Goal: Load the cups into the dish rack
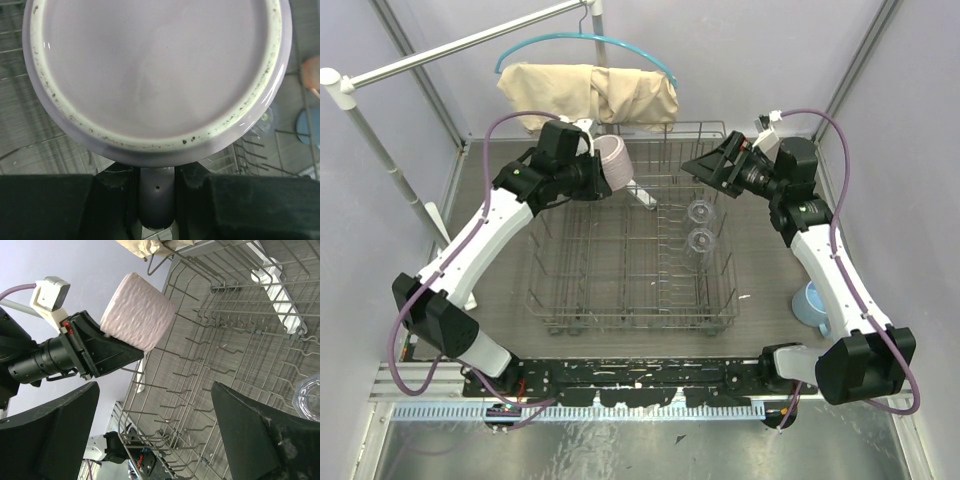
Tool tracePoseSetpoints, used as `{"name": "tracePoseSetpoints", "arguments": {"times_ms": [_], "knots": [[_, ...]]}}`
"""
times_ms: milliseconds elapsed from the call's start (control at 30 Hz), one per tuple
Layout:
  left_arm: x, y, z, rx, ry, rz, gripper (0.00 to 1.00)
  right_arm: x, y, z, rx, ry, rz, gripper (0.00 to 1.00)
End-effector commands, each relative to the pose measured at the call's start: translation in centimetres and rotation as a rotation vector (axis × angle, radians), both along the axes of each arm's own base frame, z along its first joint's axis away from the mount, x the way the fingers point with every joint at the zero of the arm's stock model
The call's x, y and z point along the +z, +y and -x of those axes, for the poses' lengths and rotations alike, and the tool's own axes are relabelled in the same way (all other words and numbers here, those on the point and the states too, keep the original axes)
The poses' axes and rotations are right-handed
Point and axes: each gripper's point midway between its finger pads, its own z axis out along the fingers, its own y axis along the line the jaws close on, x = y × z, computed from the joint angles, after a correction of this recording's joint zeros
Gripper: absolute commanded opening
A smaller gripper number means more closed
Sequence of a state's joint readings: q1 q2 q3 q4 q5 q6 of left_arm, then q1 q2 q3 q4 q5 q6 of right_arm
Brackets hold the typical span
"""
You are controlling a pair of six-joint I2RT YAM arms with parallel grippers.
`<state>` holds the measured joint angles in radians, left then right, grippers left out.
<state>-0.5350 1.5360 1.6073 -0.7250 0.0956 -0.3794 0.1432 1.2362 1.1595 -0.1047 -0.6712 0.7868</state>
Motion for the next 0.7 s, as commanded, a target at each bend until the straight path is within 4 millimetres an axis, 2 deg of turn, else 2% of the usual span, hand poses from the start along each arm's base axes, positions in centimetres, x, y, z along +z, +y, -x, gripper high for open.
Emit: {"name": "tracePoseSetpoints", "arguments": {"times_ms": [0, 133, 433, 667], "knots": [[2.1, 2.4, -3.3, 0.235, -0.09, -0.003, 0.0, 3.1, -0.6, 0.7, -0.011, -0.118, 0.028, 1.0], [0.9, 3.3, -4.5, 0.369, -0.046, -0.016, 0.0, 3.0, -0.8, 0.9, -0.011, -0.124, 0.04, 1.0], [-0.7, 5.0, -6.7, 0.612, -0.025, -0.052, 0.0, 1.7, -1.3, 1.1, -0.009, -0.107, 0.052, 1.0], [-1.8, 5.3, -5.7, 0.75, -0.012, -0.085, 0.0, 1.2, -1.7, 1.1, -0.012, -0.109, 0.057, 1.0]]}}
